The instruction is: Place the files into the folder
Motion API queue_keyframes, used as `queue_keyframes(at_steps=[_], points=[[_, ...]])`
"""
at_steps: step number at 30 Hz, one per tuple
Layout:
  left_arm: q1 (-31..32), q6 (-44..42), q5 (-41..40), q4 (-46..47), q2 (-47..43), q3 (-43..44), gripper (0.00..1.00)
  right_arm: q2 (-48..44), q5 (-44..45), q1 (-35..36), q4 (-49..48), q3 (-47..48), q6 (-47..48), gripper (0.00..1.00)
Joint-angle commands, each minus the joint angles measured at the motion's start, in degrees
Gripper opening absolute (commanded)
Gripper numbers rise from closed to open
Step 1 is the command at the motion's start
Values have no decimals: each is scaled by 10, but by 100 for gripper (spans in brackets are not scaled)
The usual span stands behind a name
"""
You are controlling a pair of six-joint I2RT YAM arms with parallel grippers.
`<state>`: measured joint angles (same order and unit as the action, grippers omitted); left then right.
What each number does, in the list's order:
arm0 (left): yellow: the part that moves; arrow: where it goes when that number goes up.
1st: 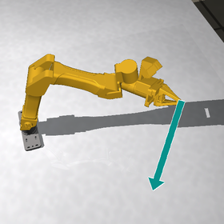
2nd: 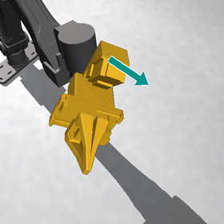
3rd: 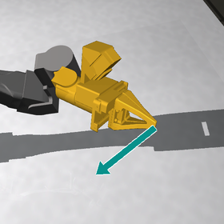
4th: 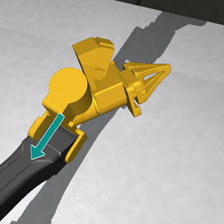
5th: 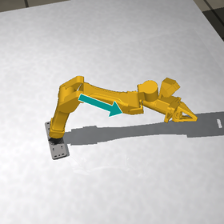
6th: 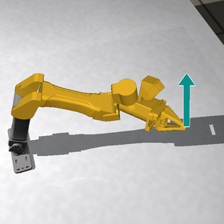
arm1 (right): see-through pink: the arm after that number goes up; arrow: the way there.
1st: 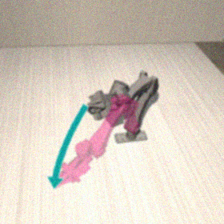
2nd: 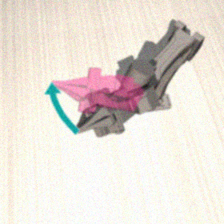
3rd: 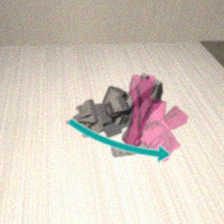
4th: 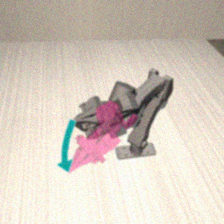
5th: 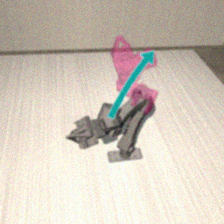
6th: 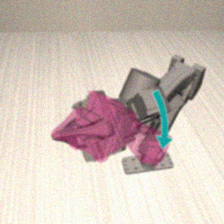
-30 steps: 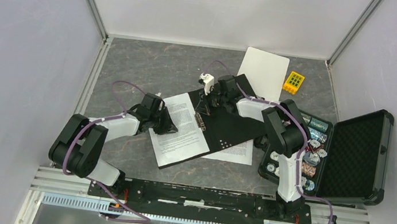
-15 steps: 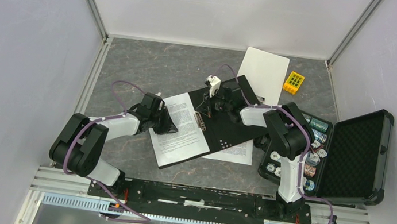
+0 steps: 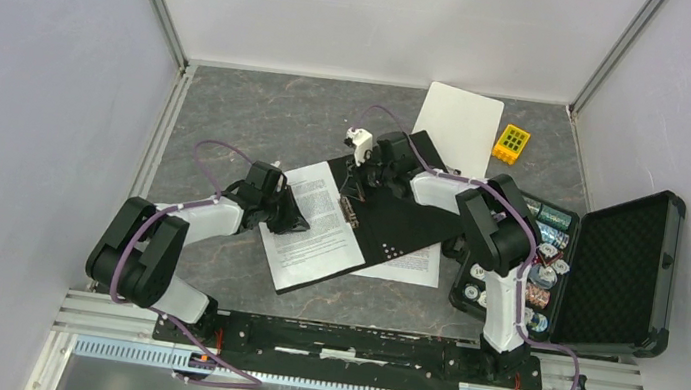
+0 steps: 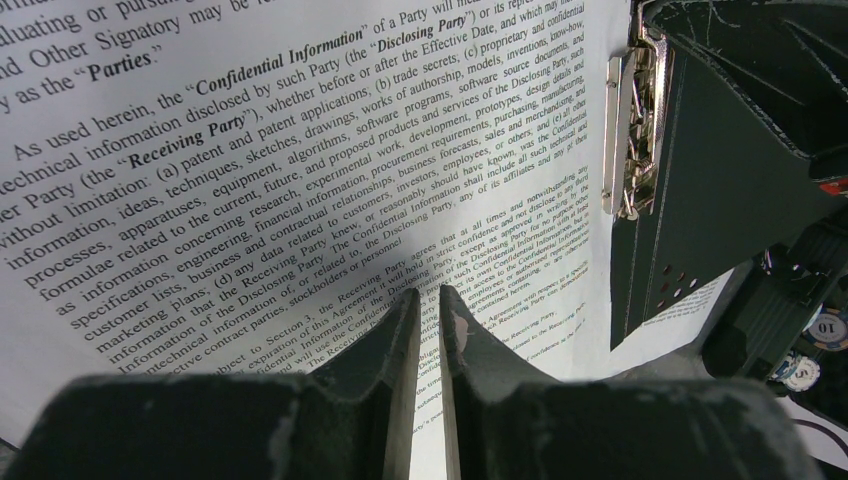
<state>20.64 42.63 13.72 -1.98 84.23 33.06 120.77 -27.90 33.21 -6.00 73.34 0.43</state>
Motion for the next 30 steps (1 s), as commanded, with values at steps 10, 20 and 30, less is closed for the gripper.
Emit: queue_keyframes(at_steps=[10,20,30], points=[[1,-20,-76,-80,42,-19,21,26,220,-19,172,-66,20,4],[1,-17,-78,-84,48,-16,21,17,291,-20,203,-85,15,3],[3,-18,-85,-95,44,-12,21,0,326,-18,188,-105,16,2]])
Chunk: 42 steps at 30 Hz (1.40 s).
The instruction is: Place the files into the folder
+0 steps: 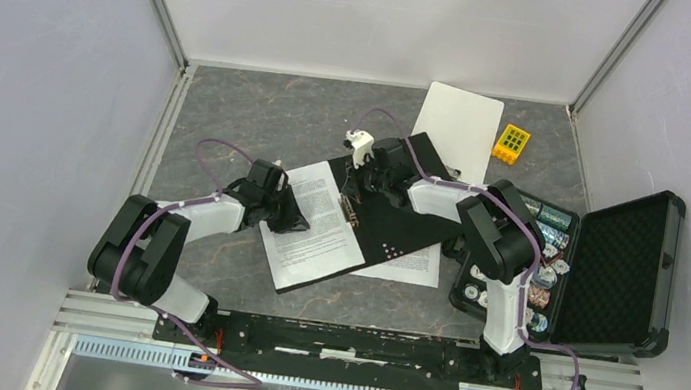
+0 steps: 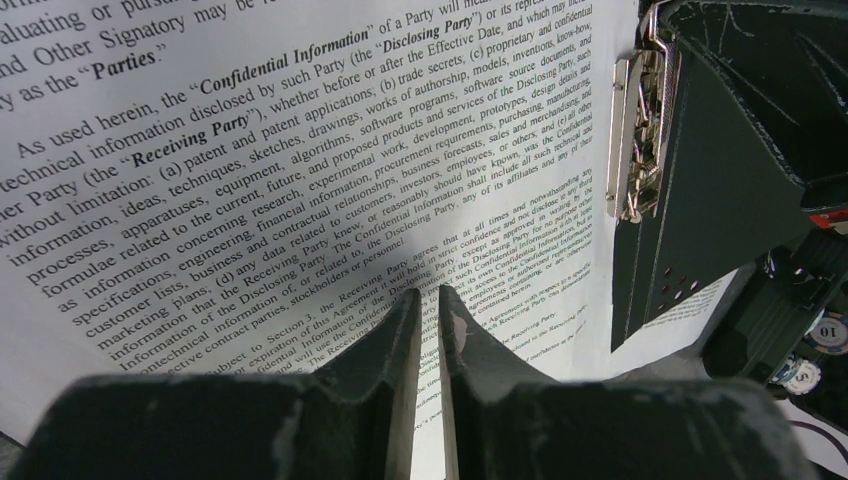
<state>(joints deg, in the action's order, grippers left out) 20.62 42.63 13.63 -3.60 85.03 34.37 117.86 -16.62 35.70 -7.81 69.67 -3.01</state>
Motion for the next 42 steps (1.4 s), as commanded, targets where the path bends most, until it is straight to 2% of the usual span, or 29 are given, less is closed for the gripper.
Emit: queue_keyframes(at_steps=[1,6,12,19,21,24,27,30,31,32,36,42], points=[[3,-18,-84,-79,35,-26,21,22,217,-44,197,-74,47,2],[2,-16,-86,-79,36,-25,21,-3,196,-57,144,-105,31,2],[4,-15,-85,-78,34,-27,21,-2,168,-58,130,-102,40,2],[4,-13,-61,-65,19,-20,21,-66,65,-58,128,-69,64,8],[5,-9,-45,-60,4,-10,24,-88,53,-58,144,-43,65,16],[4,-10,-24,-78,-28,28,34,-122,35,-63,154,-21,62,37],[5,-25,-26,-124,-67,79,45,-148,51,-75,172,-8,51,64],[5,-52,-32,-167,-109,110,68,-173,53,-101,191,-11,52,81],[4,-61,-37,-176,-124,114,93,-183,49,-113,194,-15,54,84],[4,-69,-44,-188,-142,115,100,-190,45,-125,197,-18,58,87],[4,-82,-78,-211,-195,89,100,-186,18,-183,228,-6,90,98],[3,-87,-93,-202,-209,32,100,-102,-57,-245,313,84,137,98]])
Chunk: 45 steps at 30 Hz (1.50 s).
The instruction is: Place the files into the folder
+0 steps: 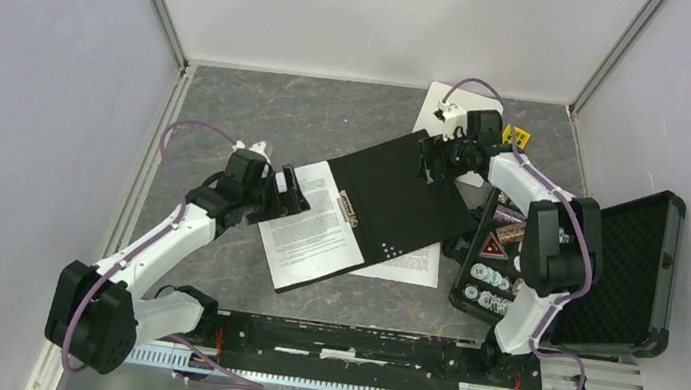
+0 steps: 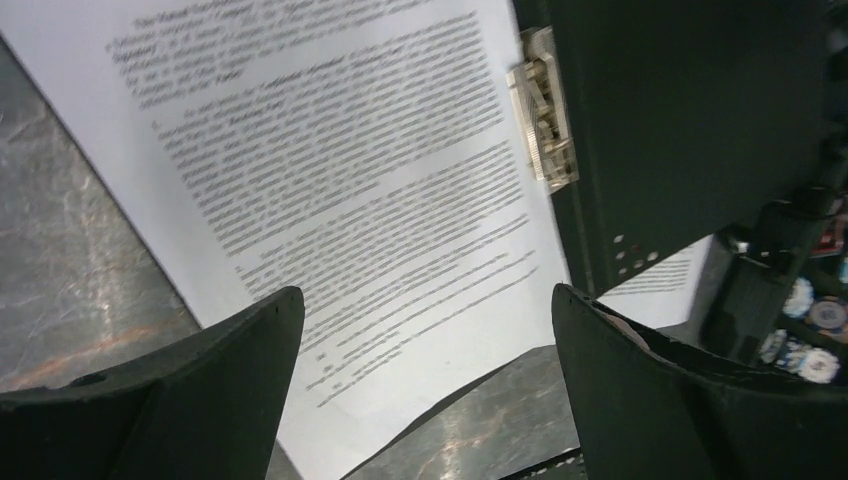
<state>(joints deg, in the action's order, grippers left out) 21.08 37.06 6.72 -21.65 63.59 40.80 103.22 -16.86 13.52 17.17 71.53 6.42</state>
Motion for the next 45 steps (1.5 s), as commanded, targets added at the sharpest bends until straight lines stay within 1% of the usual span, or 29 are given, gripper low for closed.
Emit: queue_keyframes(at_steps=[1,4,8,11,13,17,21,27,33,41,43,45], points=[[-2,-28,-23,-18,11,-38,100,48,-62,-31,60,70,44,98],[-3,-8,-11,4,31,-55,99,65,-82,-57,58,91,43,98],[-3,16,-6,34,53,-79,92,112,-108,-82,110,138,61,98],[-3,17,-14,45,65,-88,88,124,-120,-91,117,132,67,98],[-3,21,-28,55,68,-97,86,135,-148,-91,135,138,85,96],[-3,24,-35,63,78,-103,84,137,-203,-92,111,118,81,94],[-3,24,-41,67,82,-108,83,152,-225,-91,136,133,82,90],[-3,23,-34,77,76,-115,83,108,-271,-86,108,101,68,88],[-3,25,-22,98,85,-122,82,74,-314,-72,112,98,63,86],[-3,31,-11,120,112,-121,78,11,-340,-48,93,63,41,86],[-3,34,-13,130,116,-123,77,-3,-349,-42,82,61,25,86],[-3,34,-20,142,121,-127,77,-20,-369,-37,47,52,-19,84]])
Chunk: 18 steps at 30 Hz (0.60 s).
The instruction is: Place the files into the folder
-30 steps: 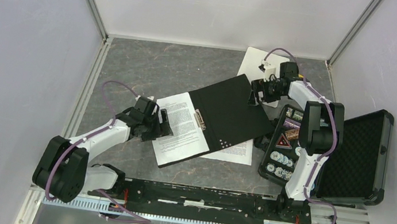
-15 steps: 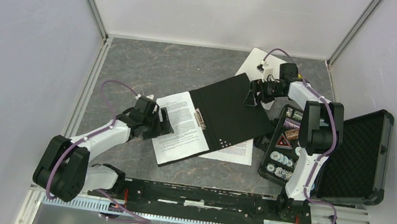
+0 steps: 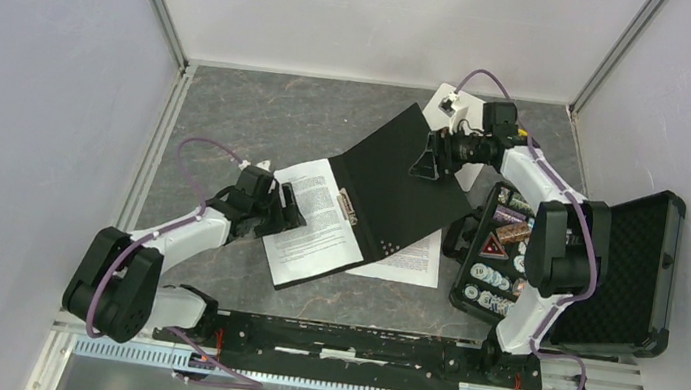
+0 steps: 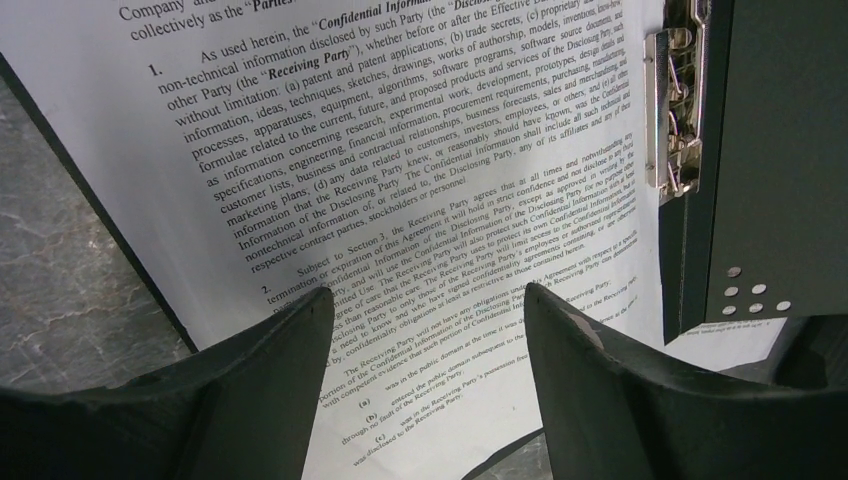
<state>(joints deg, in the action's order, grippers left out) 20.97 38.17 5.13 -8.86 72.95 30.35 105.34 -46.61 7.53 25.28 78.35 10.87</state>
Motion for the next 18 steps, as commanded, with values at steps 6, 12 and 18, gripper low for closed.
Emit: queue_keyframes(at_steps=[6,12,18], points=[[-2,35,9,32,51,-9,76,-107,-91,50,-130,-43,-181,89],[-2,35,18,22,42,28,76,-158,-116,97,-252,-103,-288,91],[-4,23,12,-19,41,81,76,-206,-128,140,-594,-213,-558,91]])
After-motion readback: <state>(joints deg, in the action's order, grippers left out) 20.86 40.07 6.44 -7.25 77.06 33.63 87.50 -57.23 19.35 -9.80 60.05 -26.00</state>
